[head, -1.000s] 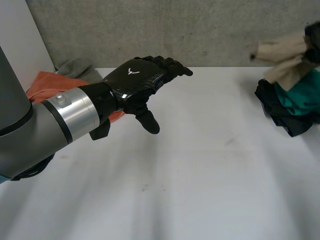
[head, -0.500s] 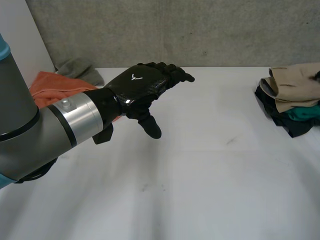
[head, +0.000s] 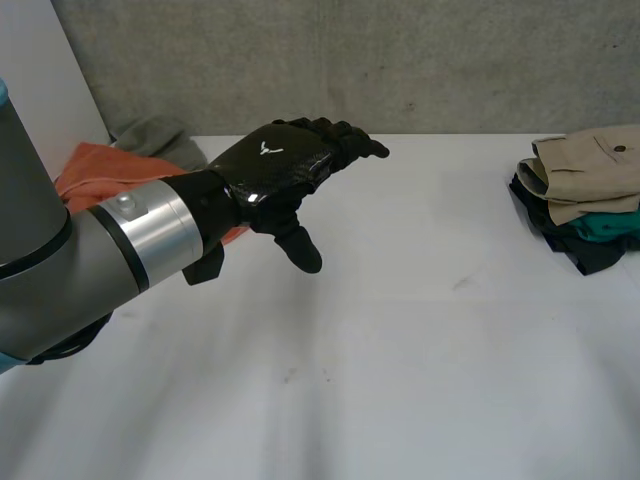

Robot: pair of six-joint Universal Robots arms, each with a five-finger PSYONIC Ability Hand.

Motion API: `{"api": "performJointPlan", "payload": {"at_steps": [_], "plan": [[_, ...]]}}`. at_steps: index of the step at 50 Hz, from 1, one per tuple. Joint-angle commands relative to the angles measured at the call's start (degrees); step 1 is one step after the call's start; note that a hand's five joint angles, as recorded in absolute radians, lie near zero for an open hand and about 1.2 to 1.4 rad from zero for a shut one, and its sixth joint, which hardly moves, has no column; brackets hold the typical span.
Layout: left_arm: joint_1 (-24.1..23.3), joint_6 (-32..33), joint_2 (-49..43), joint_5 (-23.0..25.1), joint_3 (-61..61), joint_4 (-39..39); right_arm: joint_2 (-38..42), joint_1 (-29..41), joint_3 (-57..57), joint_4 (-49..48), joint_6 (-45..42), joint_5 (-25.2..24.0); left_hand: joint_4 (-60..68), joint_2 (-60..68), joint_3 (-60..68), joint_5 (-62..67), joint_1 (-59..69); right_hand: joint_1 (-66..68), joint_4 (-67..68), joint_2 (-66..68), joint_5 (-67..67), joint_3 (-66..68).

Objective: Fold the laundry.

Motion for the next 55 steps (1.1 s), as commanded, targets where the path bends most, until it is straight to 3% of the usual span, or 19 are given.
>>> {"api": "performJointPlan", "payload": {"at_steps": [1, 7, 11, 15, 19, 23, 26, 30, 35, 40, 55], "plan": [[0.5, 0.1, 0.3, -0.5, 0.7, 0.2, -3.9, 6.6, -6.4, -2.7, -3.0, 8.6, 1.8, 1.6, 1.3, 0.9, 2.3, -1.7, -3.8, -2.8, -3.5, -2.6], [1.9, 0.4, 0.2, -6.1, 1.8, 3.1, -16.0, 20.1, 2.6, -11.1, 17.0, 0.0, 0.6, 0.4, 0.1, -0.3, 1.1, -1.7, -3.8, -2.8, -3.5, -2.6], [4.6, 0.5, -0.3, -12.2, 2.4, 8.0, -21.1, 29.6, 12.2, -17.2, 23.5, -4.8, -0.7, -0.9, -1.2, -1.7, -0.2, -1.7, -3.8, -2.8, -3.5, -2.6], [7.9, 1.1, -3.1, -16.3, 3.5, 16.0, -21.3, 41.7, 20.7, -19.3, 21.8, -6.4, -0.9, -1.1, -1.4, -1.8, -0.4, -1.7, -3.8, -2.8, -3.5, -2.6], [15.8, 2.3, -12.4, -16.2, 7.3, 19.9, -20.2, 49.0, 26.7, -16.9, 14.8, -5.6, 0.4, 0.2, 0.0, -0.5, 1.0, -1.7, -3.8, -2.8, -3.5, -2.6], [21.0, 8.5, -22.0, -16.1, 12.4, 20.4, -16.4, 50.5, 30.5, -12.9, 6.3, -3.6, 0.9, 0.7, 0.5, 0.0, 1.5, -1.7, -3.8, -2.8, -3.5, -2.6], [23.7, 16.8, -30.3, -16.2, 17.9, 20.2, -14.0, 51.5, 31.9, -10.1, 1.4, -0.5, 1.8, 1.6, 1.3, 0.9, 2.3, -1.7, -3.8, -2.8, -3.5, -2.6], [27.0, 24.3, -37.4, -16.5, 23.2, 20.2, -12.6, 52.1, 32.8, -8.1, -0.4, 3.0, 3.3, 3.1, 2.8, 2.4, 3.8, -1.7, -3.8, -2.8, -3.5, -2.6], [28.1, 24.0, -43.4, -15.6, 26.8, 20.1, -12.6, 51.8, 34.2, -8.0, -0.3, 3.9, 4.5, 4.3, 4.0, 3.5, 5.0, -1.7, -3.8, -2.8, -3.5, -2.6], [28.2, 23.7, -45.4, -11.4, 26.9, 20.0, -12.5, 51.4, 35.0, -8.7, -0.1, 4.1, 10.5, 10.3, 10.1, 9.6, 11.0, -1.7, -3.8, -2.8, -3.5, -2.6], [27.1, 23.8, -48.5, -10.7, 27.0, 18.3, -10.4, 51.5, 35.3, -9.1, -0.2, 4.1, 16.4, 16.2, 16.0, 15.5, 17.0, -1.7, -3.8, -2.8, -3.5, -2.6]]}}
